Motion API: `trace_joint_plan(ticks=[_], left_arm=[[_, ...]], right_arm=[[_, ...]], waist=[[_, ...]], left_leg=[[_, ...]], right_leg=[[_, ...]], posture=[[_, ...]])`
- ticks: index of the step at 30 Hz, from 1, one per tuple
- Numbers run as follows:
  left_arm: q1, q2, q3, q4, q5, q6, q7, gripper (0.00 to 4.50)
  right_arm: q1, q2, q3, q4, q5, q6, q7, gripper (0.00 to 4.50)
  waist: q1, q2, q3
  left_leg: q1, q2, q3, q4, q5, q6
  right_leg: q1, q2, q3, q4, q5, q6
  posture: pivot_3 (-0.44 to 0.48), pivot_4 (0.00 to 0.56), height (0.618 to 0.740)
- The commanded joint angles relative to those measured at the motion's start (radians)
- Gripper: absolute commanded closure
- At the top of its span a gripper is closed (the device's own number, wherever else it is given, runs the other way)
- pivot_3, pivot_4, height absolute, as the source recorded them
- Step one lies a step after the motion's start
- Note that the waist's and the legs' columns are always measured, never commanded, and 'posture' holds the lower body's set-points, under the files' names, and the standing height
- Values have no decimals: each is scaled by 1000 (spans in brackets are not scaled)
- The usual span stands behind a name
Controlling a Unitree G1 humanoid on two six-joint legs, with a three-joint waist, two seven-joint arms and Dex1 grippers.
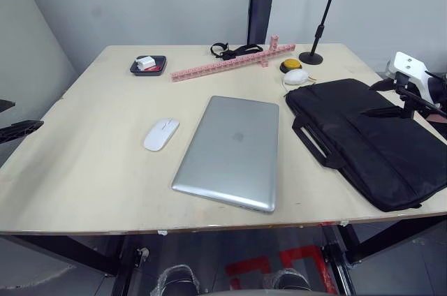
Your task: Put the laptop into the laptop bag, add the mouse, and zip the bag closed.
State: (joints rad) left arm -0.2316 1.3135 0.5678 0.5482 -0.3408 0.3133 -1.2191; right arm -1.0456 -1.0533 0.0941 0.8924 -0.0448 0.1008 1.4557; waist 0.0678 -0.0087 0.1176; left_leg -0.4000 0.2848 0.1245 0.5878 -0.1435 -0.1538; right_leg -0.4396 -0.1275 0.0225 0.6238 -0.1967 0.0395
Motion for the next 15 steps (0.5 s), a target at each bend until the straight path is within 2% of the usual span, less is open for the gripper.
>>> trace_joint_plan(ticks=[1, 9, 15], left_arm=[[-7, 26, 6, -21, 0, 3, -6, 8], [40, 36, 27, -76, -21, 91, -55, 8], [108, 29, 84, -199, -86, 268, -111, 8]], right_arm=[[-3, -22, -25, -35, 12, -8, 3, 3], [26, -10, -37, -66, 25, -19, -21, 3], [148, 37, -67, -331, 128, 97, -10, 3]], waist=[[0, 0, 0], [0, 0, 0], [-1, 0, 0]], left_leg=[[0, 0, 0, 0, 0, 0], [0, 0, 0, 0, 0, 0], [0, 0, 0, 0, 0, 0]], right_leg=[[0, 0, 0, 0, 0, 0], [0, 0, 0, 0, 0, 0], [0, 0, 0, 0, 0, 0]], posture=[[0, 150, 740], [0, 150, 740], [0, 150, 740]])
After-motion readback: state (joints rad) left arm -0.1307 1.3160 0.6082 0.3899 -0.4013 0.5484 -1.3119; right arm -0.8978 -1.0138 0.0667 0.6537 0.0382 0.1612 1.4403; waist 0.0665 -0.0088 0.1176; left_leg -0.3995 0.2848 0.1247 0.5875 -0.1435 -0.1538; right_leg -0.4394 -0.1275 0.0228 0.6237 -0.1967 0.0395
